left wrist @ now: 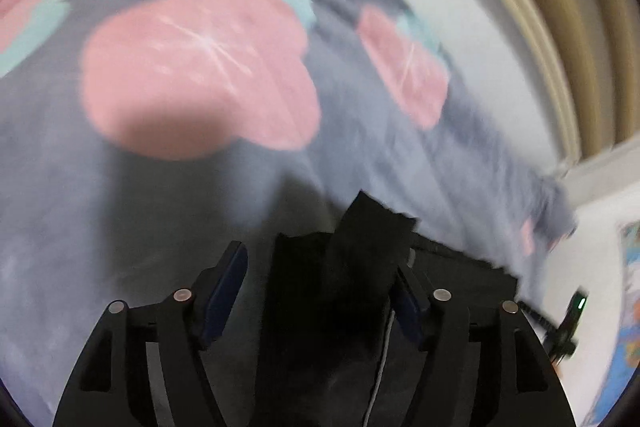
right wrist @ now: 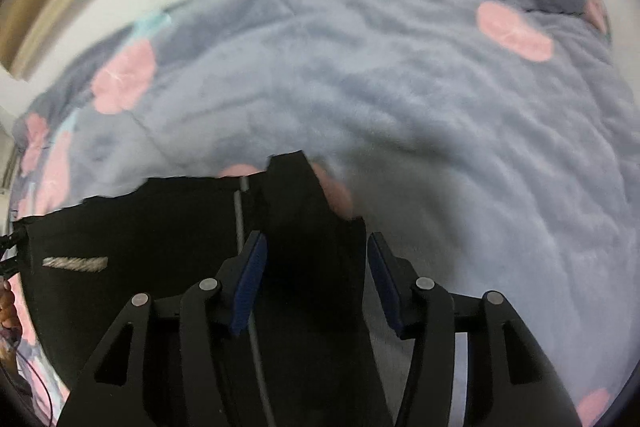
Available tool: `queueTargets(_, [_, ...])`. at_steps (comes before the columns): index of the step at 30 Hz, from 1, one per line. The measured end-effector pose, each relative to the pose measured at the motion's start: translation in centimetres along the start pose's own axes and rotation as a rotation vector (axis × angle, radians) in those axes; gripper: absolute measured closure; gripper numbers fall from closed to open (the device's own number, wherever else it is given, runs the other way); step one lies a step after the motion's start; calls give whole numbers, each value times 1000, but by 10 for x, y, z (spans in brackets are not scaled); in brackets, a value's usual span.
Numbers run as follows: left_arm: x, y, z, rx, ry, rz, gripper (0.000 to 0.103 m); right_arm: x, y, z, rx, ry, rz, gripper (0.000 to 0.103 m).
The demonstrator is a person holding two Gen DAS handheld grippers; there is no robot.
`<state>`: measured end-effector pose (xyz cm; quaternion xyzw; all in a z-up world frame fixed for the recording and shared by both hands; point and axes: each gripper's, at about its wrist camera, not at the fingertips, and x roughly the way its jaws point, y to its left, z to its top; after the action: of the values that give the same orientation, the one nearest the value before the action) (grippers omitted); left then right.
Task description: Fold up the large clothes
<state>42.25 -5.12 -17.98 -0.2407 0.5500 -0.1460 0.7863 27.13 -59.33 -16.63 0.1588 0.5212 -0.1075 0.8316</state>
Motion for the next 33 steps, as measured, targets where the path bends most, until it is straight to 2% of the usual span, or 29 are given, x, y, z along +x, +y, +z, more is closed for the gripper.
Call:
queueTargets(3, [-30,-10,-16,29,-43,45,33,-23,24,-19,-23,-11,58,43])
queueTargets(5, [-51,-36,-39,130,-83,77,33,-36,46,-39,-65,-3,101,41])
queueTargets(9, [-72,-76,-91,223,-102,11,33,-50,98,-80,-172,-11,109,41])
queueTargets(12, [-56,-112,-138,297,-47,-34,33,-39,125,-101,-226,3,88,41])
queueTargets(15, [-24,-142,-178,390,5,-2,33,-15,142,-115,-251,39,46,41])
queueTargets(17, [13,-155,-203,458,72,92,33,4,150,-123,-292,25,-24,36])
queueTargets(19, [43,-160,-217,521,72,204,34,23,151,-127,-312,40,-62,32])
queueTargets(21, [61,-153,-216,505,89,231,33,32,147,-130,-303,41,-60,30])
queueTargets(23, [71,-144,-206,443,101,215,33,36,145,-132,-307,26,-57,29])
queueTargets(27, [70,-147,-202,445,104,220,33,33,143,-126,-299,55,-40,29])
queueTargets(29, [59,-150,-198,436,101,194,36,16,143,-115,-284,63,7,29])
queueTargets(31, [39,-157,-187,425,68,132,37,-5,144,-100,-283,-4,43,29])
queueTargets(33, [19,-167,-168,408,-1,80,37,-15,148,-82,-272,-53,31,29])
